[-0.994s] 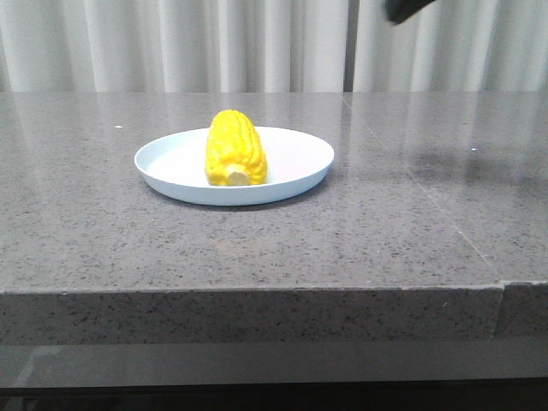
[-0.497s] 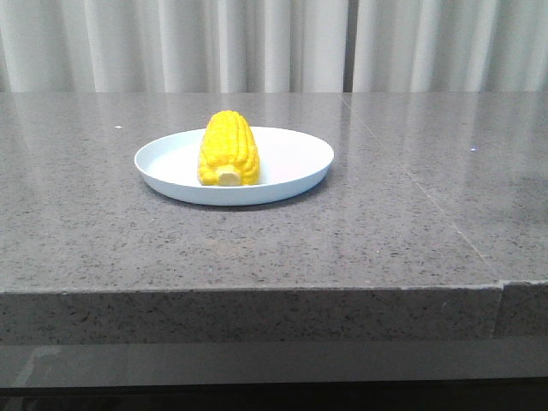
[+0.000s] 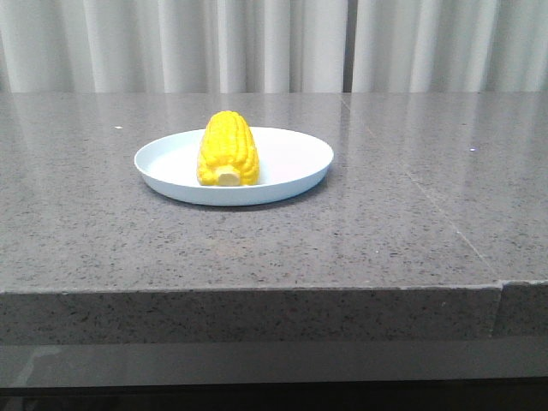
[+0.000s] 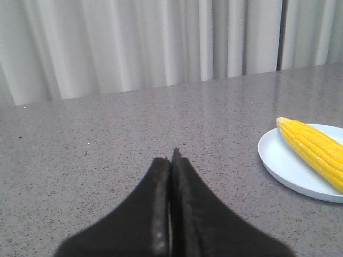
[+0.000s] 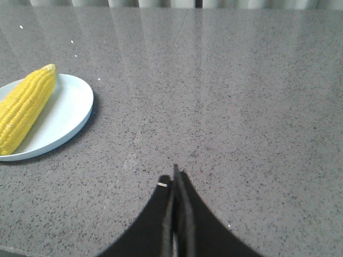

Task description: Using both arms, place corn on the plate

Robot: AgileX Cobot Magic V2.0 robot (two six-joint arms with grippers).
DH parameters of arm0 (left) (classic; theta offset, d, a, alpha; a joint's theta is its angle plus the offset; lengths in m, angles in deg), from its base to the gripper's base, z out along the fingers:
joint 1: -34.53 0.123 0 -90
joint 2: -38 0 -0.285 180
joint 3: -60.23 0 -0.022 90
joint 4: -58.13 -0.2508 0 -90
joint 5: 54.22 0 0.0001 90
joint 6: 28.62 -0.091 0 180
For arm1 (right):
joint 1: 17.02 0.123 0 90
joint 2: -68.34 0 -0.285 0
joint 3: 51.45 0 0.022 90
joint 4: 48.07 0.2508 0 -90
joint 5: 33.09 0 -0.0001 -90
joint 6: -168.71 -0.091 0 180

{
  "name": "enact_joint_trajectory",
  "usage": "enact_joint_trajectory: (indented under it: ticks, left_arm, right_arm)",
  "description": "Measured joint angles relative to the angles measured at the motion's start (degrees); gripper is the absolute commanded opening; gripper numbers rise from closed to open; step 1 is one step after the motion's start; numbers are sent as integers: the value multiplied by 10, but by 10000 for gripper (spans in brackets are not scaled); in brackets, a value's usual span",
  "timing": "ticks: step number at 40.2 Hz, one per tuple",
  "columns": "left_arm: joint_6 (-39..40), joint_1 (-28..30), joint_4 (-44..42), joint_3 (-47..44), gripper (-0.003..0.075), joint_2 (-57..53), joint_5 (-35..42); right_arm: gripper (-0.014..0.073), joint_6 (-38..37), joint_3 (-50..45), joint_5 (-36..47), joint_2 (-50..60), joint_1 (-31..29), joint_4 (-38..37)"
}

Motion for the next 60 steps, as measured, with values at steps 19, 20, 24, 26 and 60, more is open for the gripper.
enact_joint_trajectory:
  ticks: [19, 20, 24, 26, 60]
  left_arm:
    - [0, 0, 0, 0, -20, 0, 0]
    - [0, 0, 0, 0, -20, 0, 0]
    - [0, 0, 0, 0, -20, 0, 0]
    - [0, 0, 0, 0, -20, 0, 0]
    - [0, 36, 11, -45, -20, -40, 33]
  right_arm:
    - [-90, 1, -48, 11, 115, 0, 0]
    - [-90, 1, -48, 11, 115, 0, 0]
    - [-90, 1, -48, 11, 115, 0, 0]
    - [-90, 1, -48, 11, 115, 0, 0]
    - [-90, 1, -48, 11, 115, 0, 0]
